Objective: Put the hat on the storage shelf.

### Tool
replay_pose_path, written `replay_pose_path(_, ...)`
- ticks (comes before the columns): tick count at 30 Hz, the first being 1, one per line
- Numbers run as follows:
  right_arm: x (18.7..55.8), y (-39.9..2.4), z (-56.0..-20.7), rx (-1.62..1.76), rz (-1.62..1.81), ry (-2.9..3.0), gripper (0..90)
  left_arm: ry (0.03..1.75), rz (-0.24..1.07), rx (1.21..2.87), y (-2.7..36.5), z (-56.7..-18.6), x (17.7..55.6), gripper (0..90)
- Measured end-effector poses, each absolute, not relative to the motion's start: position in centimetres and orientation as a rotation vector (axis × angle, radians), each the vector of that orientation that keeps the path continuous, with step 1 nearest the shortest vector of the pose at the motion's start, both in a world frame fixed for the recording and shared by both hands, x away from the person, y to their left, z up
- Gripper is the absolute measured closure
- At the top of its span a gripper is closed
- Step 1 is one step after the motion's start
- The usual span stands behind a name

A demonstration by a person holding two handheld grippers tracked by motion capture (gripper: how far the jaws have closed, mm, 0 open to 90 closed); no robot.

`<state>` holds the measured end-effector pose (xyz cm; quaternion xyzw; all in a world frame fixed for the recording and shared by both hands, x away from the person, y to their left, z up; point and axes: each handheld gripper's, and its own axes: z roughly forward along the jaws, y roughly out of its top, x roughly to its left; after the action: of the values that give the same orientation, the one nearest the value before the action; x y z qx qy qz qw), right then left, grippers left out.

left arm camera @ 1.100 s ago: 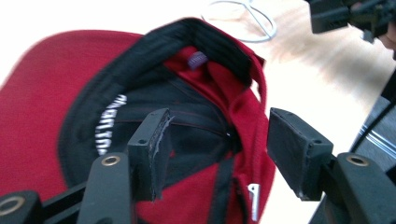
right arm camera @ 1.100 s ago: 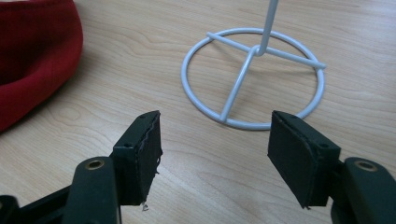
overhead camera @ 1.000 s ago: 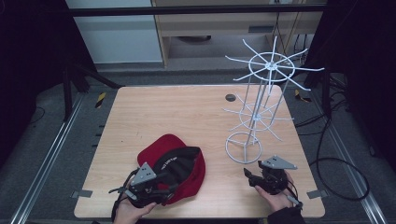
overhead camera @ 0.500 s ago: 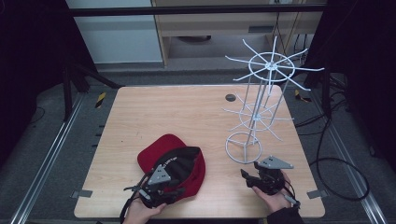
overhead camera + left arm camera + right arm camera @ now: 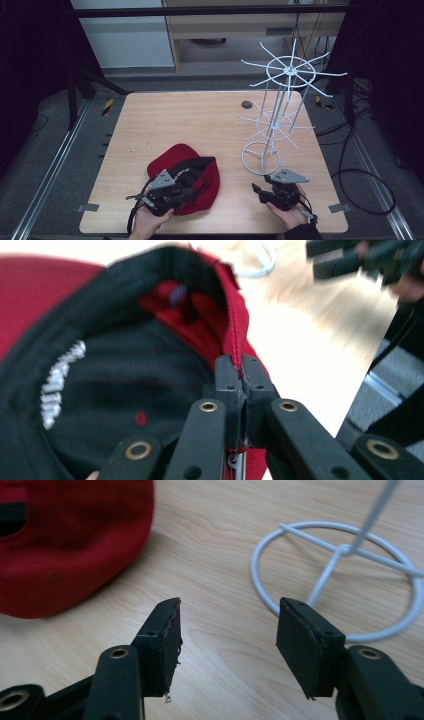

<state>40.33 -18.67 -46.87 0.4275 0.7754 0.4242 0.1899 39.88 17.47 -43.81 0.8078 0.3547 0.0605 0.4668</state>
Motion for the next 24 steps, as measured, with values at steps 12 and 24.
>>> replay_pose_path(12, 39.4, -14.2, -46.1, 1.018, 1.385, 2.286, 41.8, 0.811, 0.229, 1.882, 16.0, -39.1, 42.3, 87.4)
replay_pose_path(24, 40.6, -9.6, -45.7, 0.845, 1.466, 2.31, 36.9, 0.765, 0.245, 1.877, 13.8, -37.0, 43.8, 87.5)
